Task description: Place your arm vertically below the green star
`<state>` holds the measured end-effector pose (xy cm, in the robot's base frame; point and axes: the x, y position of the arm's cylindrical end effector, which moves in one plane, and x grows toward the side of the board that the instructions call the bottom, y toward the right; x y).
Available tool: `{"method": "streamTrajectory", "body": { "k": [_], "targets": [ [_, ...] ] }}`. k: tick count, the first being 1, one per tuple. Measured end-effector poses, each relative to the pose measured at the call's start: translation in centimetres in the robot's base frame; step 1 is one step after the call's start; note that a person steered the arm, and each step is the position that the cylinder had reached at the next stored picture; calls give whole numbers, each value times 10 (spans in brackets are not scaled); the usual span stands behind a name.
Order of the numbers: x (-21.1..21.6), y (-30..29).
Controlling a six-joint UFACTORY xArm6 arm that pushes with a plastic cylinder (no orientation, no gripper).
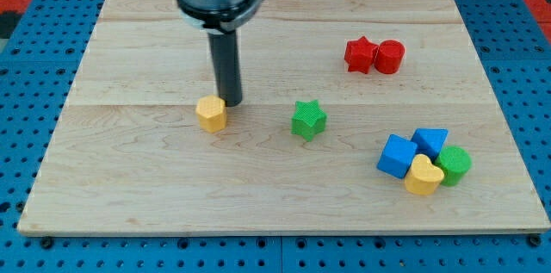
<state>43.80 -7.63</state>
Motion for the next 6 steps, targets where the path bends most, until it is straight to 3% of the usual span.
{"method": "streamTrajectory", "body": {
  "k": [2,4,6],
  "targets": [
    [30,4],
    [102,19],
    [171,81]
  ]
}}
